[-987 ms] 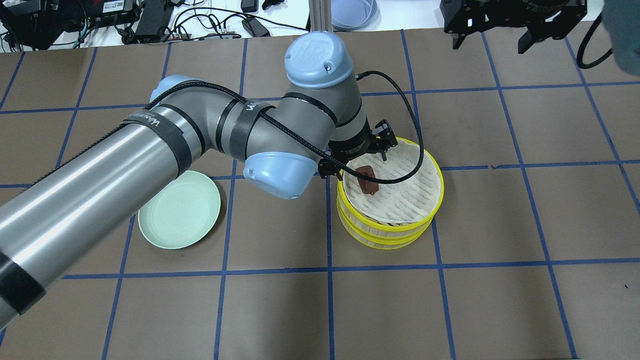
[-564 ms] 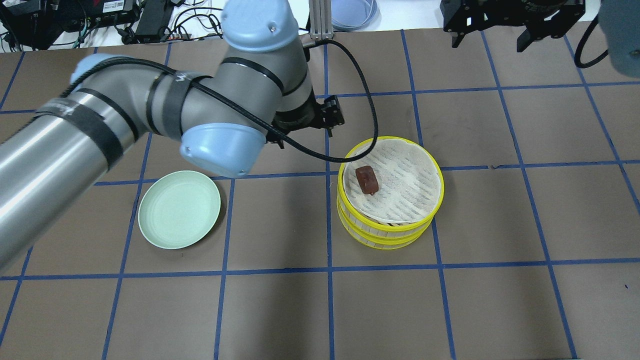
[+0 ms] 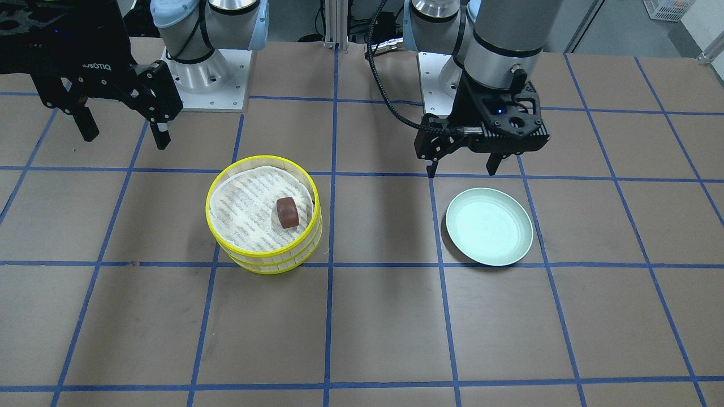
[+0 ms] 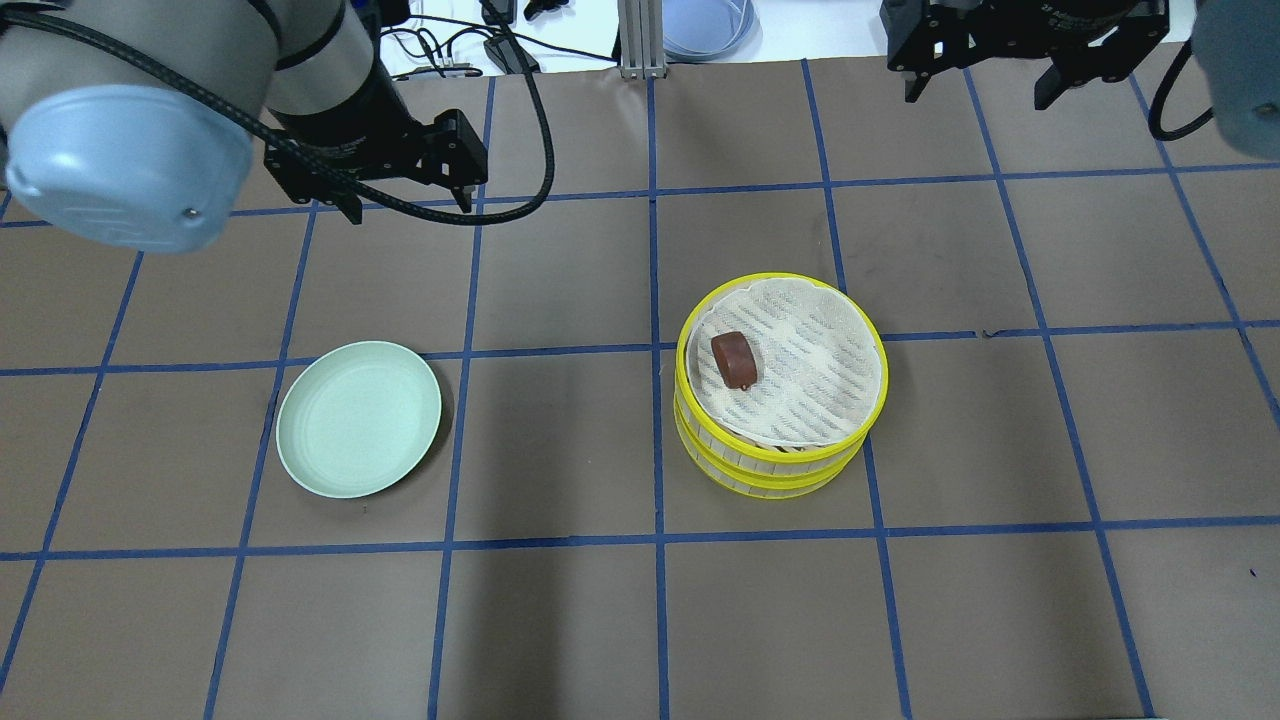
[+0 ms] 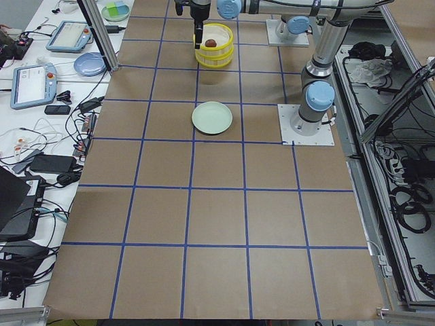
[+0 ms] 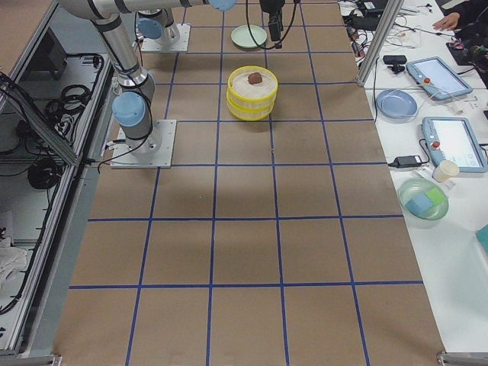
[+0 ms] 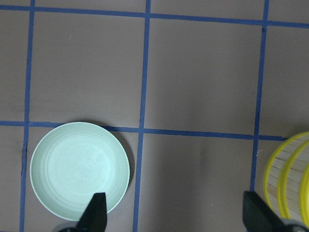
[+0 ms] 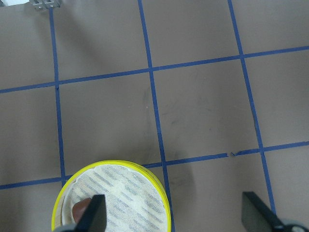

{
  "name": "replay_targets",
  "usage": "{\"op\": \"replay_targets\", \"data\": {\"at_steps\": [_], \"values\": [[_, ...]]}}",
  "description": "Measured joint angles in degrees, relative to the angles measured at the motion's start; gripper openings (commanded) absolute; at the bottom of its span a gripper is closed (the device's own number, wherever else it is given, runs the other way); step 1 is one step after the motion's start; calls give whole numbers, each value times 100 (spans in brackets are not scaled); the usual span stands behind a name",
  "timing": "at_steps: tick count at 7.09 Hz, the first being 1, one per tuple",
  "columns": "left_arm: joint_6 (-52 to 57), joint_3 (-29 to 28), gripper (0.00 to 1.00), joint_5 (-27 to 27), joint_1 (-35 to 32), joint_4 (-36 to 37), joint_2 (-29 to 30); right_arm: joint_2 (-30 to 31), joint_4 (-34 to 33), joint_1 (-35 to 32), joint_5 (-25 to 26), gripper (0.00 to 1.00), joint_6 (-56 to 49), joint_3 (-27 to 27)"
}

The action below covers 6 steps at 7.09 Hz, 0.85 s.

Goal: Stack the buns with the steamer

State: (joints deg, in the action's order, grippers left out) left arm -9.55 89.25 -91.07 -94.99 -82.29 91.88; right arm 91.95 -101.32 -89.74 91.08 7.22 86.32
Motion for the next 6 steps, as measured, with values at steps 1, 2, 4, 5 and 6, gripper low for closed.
{"op": "replay_targets", "data": {"at_steps": [1, 2, 4, 5, 6], "values": [[34, -33, 100, 72, 54, -285, -95, 3, 24, 0, 9, 100, -3, 4], [42, -40, 100, 181, 65, -428, -146, 6, 45, 0, 18, 100, -7, 6], [17, -40, 100, 295, 53, -640, -253, 7, 60, 0, 32, 100, -6, 7], [-11, -33, 100, 302, 41, -713, -284, 7, 65, 0, 38, 100, -8, 8], [-18, -13, 100, 302, 39, -733, -286, 7, 67, 0, 40, 100, -9, 8]]}}
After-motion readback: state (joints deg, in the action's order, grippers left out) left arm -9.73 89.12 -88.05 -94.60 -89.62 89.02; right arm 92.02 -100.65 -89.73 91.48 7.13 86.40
